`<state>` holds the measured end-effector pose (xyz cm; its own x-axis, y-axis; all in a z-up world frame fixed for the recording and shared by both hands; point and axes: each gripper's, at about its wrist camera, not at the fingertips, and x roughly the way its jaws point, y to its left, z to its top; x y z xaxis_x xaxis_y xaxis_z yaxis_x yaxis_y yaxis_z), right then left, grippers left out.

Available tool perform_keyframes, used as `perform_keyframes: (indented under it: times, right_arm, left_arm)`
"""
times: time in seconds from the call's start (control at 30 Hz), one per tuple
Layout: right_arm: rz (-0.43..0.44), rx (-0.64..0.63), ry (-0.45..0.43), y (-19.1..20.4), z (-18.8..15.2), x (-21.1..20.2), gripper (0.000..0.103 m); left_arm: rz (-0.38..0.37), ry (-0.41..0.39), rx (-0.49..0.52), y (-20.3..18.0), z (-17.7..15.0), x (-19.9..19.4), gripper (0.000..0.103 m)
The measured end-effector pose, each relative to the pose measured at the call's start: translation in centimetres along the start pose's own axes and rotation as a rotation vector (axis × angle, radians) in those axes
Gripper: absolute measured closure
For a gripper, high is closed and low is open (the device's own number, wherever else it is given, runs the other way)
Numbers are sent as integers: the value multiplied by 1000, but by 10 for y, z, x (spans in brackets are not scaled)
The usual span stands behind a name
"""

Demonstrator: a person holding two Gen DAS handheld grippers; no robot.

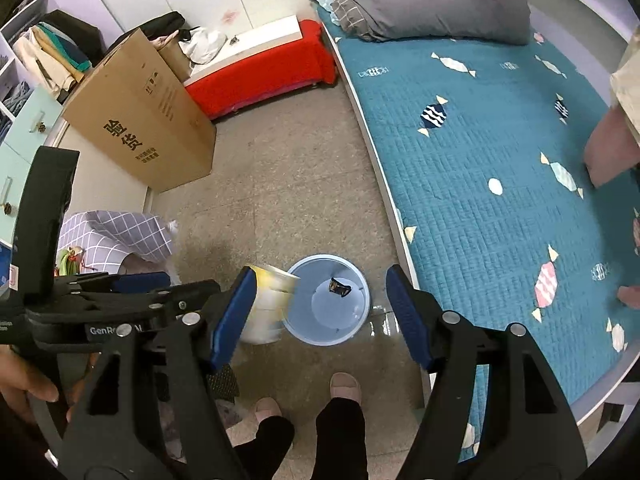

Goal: Collect trash
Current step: 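Carry both items over the blue wastebasket and open both grippers, then move both tools back over the table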

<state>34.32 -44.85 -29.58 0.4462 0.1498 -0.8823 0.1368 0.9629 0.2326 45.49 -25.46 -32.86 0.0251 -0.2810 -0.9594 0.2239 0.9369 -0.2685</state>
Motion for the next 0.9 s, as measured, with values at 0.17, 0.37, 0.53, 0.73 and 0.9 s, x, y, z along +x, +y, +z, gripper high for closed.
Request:
perform_keyframes:
  times: [0.17, 0.37, 0.53, 0.73, 0.9]
  right_arm:
    - [6, 0, 15, 3, -3, 1, 36]
    - [31, -36, 27, 26, -7, 3, 36]
    - [73, -94, 26, 65, -6, 4, 36]
    - [133, -196, 32, 134, -12, 8, 36]
    - [189, -280, 58, 201, -27, 18, 36]
  left_arm:
    - [10, -15, -24, 6, -7, -8, 24]
    - [7, -71, -59, 24, -22, -34, 24]
    - [22, -123, -113, 53, -40, -63, 23]
    - [62, -188, -206, 112, -71, -100, 23]
    - [113, -237, -332, 181, -102, -127, 23]
